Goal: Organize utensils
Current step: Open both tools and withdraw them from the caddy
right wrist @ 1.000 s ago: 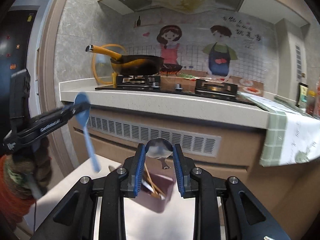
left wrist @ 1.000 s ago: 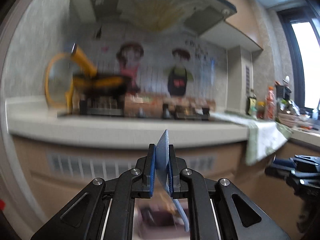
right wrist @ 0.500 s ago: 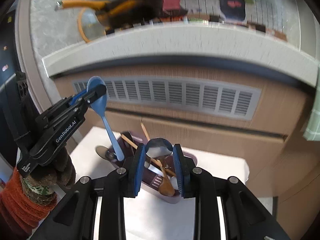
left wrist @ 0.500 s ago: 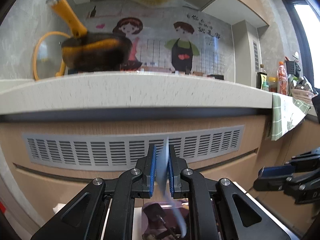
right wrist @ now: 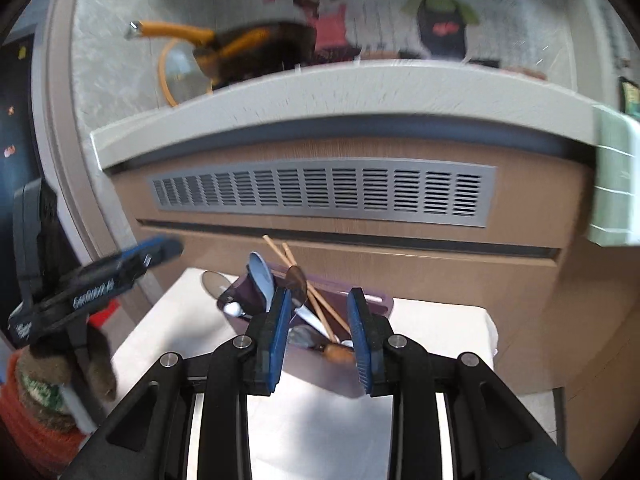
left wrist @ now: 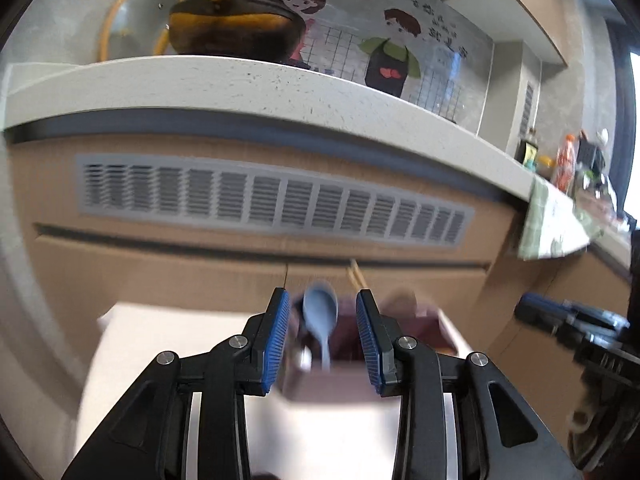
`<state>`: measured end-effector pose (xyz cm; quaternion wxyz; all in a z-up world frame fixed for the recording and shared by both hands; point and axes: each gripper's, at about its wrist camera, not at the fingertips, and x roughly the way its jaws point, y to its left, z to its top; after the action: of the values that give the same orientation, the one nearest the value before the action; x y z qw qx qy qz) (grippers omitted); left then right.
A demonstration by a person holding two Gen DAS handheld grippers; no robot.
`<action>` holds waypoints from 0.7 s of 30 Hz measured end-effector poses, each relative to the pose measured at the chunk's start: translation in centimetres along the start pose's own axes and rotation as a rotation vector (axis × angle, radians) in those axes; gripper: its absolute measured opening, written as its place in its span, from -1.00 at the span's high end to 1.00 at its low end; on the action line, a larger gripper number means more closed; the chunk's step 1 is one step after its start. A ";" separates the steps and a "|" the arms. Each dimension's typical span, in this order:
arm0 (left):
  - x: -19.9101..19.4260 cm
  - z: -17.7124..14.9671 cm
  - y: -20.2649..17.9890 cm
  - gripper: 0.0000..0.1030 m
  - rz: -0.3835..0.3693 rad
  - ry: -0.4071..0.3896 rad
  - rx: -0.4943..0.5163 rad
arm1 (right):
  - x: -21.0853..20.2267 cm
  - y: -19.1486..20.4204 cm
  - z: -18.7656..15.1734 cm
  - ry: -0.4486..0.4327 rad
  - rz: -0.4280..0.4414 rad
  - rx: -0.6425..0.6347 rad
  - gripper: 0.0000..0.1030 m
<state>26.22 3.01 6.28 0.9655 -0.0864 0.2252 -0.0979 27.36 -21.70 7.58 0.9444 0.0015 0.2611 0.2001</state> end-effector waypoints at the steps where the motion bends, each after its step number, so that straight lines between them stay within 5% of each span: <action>1: -1.1 -0.8 -0.4 0.30 0.008 0.000 0.012 | -1.0 0.5 -1.0 -0.018 -0.004 -0.005 0.44; 8: -8.4 -7.4 -4.9 0.30 0.126 0.013 0.095 | -6.1 4.0 -8.2 -0.046 -0.006 -0.021 0.44; 15: -11.3 -11.3 -6.7 0.30 0.120 0.080 0.097 | -9.1 4.9 -13.0 -0.028 -0.041 0.013 0.43; 21: -12.5 -11.7 -6.9 0.30 0.126 0.072 0.088 | -10.1 4.3 -13.8 -0.028 -0.059 0.043 0.43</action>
<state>8.93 -2.26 2.67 0.9638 -0.0259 0.2605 -0.0498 11.03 -22.97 1.08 0.9531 0.0169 0.2522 0.1663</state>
